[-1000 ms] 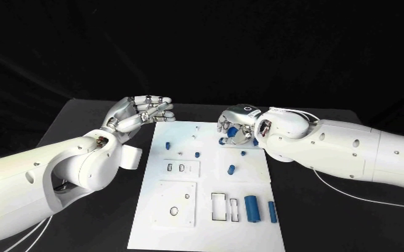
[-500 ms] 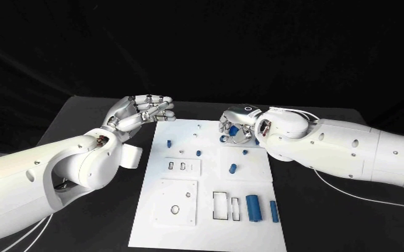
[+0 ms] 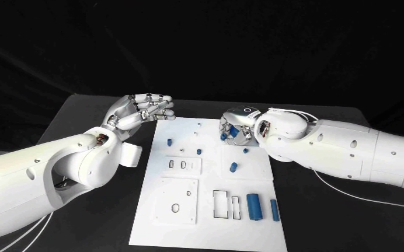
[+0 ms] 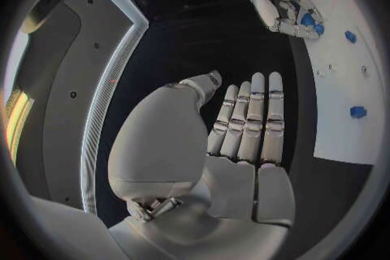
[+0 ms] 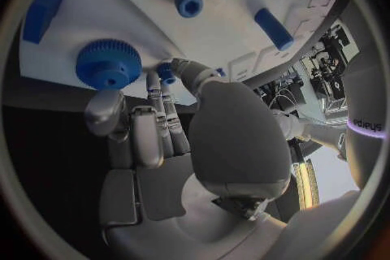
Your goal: Assemble the parts on the task board
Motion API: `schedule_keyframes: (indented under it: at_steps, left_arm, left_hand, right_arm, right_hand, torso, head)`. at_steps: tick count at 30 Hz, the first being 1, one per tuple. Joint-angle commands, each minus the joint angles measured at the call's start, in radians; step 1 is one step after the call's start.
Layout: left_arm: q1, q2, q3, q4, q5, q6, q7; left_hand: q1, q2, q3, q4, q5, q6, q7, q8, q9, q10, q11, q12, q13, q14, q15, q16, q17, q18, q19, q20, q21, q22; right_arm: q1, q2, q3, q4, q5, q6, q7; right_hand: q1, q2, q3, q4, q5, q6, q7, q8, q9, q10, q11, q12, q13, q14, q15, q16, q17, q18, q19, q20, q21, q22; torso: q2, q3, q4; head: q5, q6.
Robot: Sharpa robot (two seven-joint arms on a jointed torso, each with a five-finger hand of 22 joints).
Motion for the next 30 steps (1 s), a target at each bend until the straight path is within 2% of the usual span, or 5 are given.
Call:
schedule_keyframes:
  at_steps: [1,13,17,20,30]
  left_arm:
    - [0.001,0.002,0.001,0.0,0.0,0.021,0.002]
    - [0.001,0.003,0.001,-0.005,0.0,0.023,-0.007]
    - [0.001,0.003,0.001,-0.006,0.0,0.022,-0.011]
    - [0.001,0.003,0.001,-0.006,0.0,0.02,-0.014]
    - [0.001,0.002,0.001,-0.01,0.001,0.016,-0.019]
  left_hand:
    - [-0.007,-0.005,0.005,-0.001,-0.004,-0.003,0.016,-0.005,-0.001,0.001,0.006,-0.006,0.001,0.005,0.002,-0.004,0.001,0.011,0.002,0.0,0.005,0.001]
    - [-0.011,-0.005,0.005,-0.001,-0.004,-0.006,0.018,-0.008,-0.002,-0.001,0.008,-0.01,0.001,0.005,0.003,-0.006,0.003,0.011,0.001,0.0,0.005,0.0]
    - [-0.012,-0.005,0.005,-0.001,-0.004,-0.008,0.019,-0.009,-0.003,-0.002,0.009,-0.012,0.001,0.005,0.003,-0.006,0.003,0.011,0.001,0.001,0.005,0.0]
    - [-0.012,-0.004,0.006,-0.001,-0.004,-0.008,0.02,-0.009,-0.003,-0.002,0.009,-0.013,0.001,0.005,0.004,-0.007,0.004,0.011,0.001,0.001,0.005,0.0]
    - [-0.008,0.002,0.012,-0.007,-0.004,-0.009,0.021,-0.011,-0.003,-0.002,0.01,-0.018,0.002,0.005,0.004,-0.009,0.006,0.011,0.001,0.0,0.007,0.0]
  right_arm:
    - [-0.001,0.001,0.0,0.001,-0.013,0.011,-0.001]
    - [-0.002,0.002,0.0,0.002,0.003,-0.036,-0.007]
    - [-0.002,0.0,0.0,0.003,0.01,-0.085,-0.019]
    - [-0.002,0.0,0.0,0.003,0.006,-0.116,-0.026]
    - [-0.001,-0.001,0.0,0.016,0.0,-0.186,-0.046]
  right_hand:
    - [0.007,0.001,0.007,0.001,0.0,0.007,0.001,0.006,0.001,0.009,-0.001,0.006,0.001,0.049,-0.001,0.005,0.001,-0.018,0.003,-0.004,0.007,0.001]
    - [0.001,0.023,0.035,0.018,-0.001,0.022,-0.007,0.017,0.015,0.027,-0.008,0.009,0.005,0.047,-0.006,0.013,0.004,-0.018,-0.001,-0.007,0.018,0.017]
    - [0.037,0.079,0.096,0.008,-0.102,0.062,-0.033,0.055,0.051,0.07,-0.029,0.023,0.019,0.048,-0.024,0.024,0.013,-0.02,0.002,-0.02,0.036,0.043]
    - [0.043,0.09,0.116,-0.004,-0.123,0.067,-0.041,0.078,0.076,0.089,-0.038,0.03,0.029,0.05,-0.03,0.029,0.018,-0.022,0.004,-0.027,0.044,0.056]
    - [0.026,0.088,0.146,-0.019,-0.118,0.039,-0.045,0.123,0.135,0.103,-0.044,0.026,0.046,0.047,-0.036,0.03,0.008,-0.02,-0.007,-0.035,0.041,0.057]
  torso:
    - [0.002,-0.0006,-0.0005]
    - [0.004,-0.0011,0.002]
    - [0.005,-0.0013,0.002]
    - [0.006,-0.0007,0.0023]
    - [0.006,-0.0018,0.003]
  head:
    - [0.001,0.002]
    - [0.0,0.005]
    - [0.001,0.005]
    - [0.001,0.006]
    - [0.002,0.01]
